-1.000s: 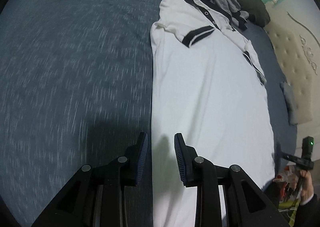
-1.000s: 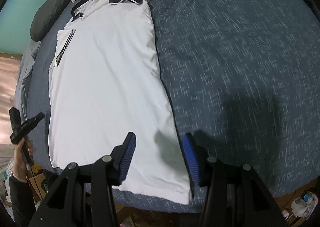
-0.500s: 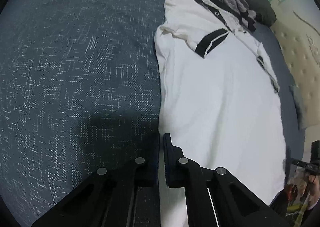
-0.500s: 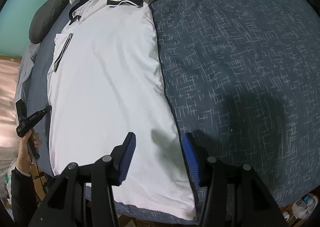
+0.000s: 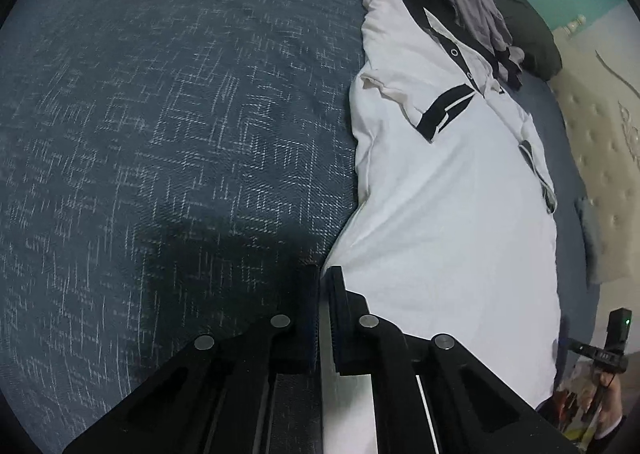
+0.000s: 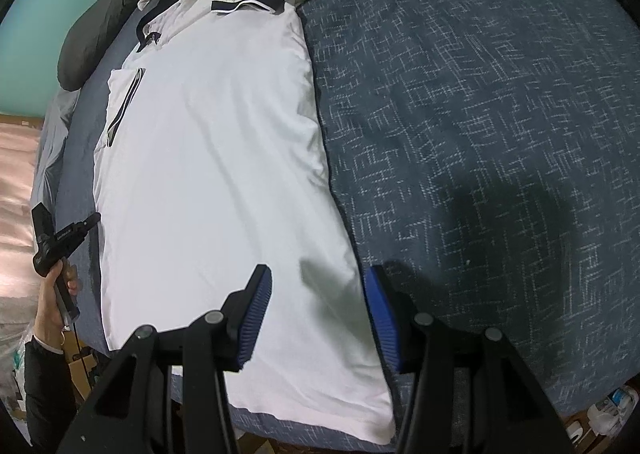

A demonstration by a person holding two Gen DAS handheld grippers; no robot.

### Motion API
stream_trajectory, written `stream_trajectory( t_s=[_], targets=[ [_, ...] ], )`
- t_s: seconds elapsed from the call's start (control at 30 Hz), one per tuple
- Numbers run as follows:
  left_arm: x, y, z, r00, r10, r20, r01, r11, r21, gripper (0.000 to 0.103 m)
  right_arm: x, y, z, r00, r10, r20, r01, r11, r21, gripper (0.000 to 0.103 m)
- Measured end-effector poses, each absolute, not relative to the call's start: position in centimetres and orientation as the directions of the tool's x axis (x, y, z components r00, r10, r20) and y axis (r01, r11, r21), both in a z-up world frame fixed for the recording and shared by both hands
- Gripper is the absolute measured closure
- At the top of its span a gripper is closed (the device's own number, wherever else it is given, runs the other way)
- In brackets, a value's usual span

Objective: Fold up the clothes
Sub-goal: 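Pinch the shirt hem again with the left tool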

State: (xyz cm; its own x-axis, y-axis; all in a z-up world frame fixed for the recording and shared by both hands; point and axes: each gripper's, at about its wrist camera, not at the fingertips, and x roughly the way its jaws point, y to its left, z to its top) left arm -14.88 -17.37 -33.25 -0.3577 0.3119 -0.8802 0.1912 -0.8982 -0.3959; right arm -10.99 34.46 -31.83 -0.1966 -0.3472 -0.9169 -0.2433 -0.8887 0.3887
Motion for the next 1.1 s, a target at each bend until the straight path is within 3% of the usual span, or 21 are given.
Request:
stream_trajectory(
  t_s=[0.3,0.47,0.53,0.63,1.1],
  targets=[
    [-11.9,-16.6,-33.3,-0.297,0.378,-0.877,0.128,-0.894,-0.429,0.087,-10.7,34.2,-31.6,-0.205,-0.363,-0.909,-0.238,-0.882,0.406,0.053],
    [-11.4,-16.4,-34.2,-0.281,0.374,-0.884,0.126,-0.899,-0.42,0.089,-11.0,33.3,-31.3,-0.211,-0.369,-0.905,-0.225,-0.883,0.413,0.053],
    [-11.2,-16.5,-34.1,-0.286,0.373,-0.883,0.124,-0.899,-0.42,0.097,-10.9,33.4,-31.0,-0.214,-0.368,-0.905,-0.222,-0.883,0.413,0.053],
    [-11.1,-16.7,-33.8,-0.298,0.369,-0.881,0.118,-0.901,-0.417,0.099,-10.6,33.6,-30.7,-0.218,-0.366,-0.905,-0.227,-0.883,0.412,0.053],
    [-9.9,-17.3,-33.5,-0.278,0.386,-0.88,0.122,-0.894,-0.431,0.095,-9.4,34.4,-30.2,-0.223,-0.371,-0.902,-0.231,-0.878,0.418,0.053]
  ],
)
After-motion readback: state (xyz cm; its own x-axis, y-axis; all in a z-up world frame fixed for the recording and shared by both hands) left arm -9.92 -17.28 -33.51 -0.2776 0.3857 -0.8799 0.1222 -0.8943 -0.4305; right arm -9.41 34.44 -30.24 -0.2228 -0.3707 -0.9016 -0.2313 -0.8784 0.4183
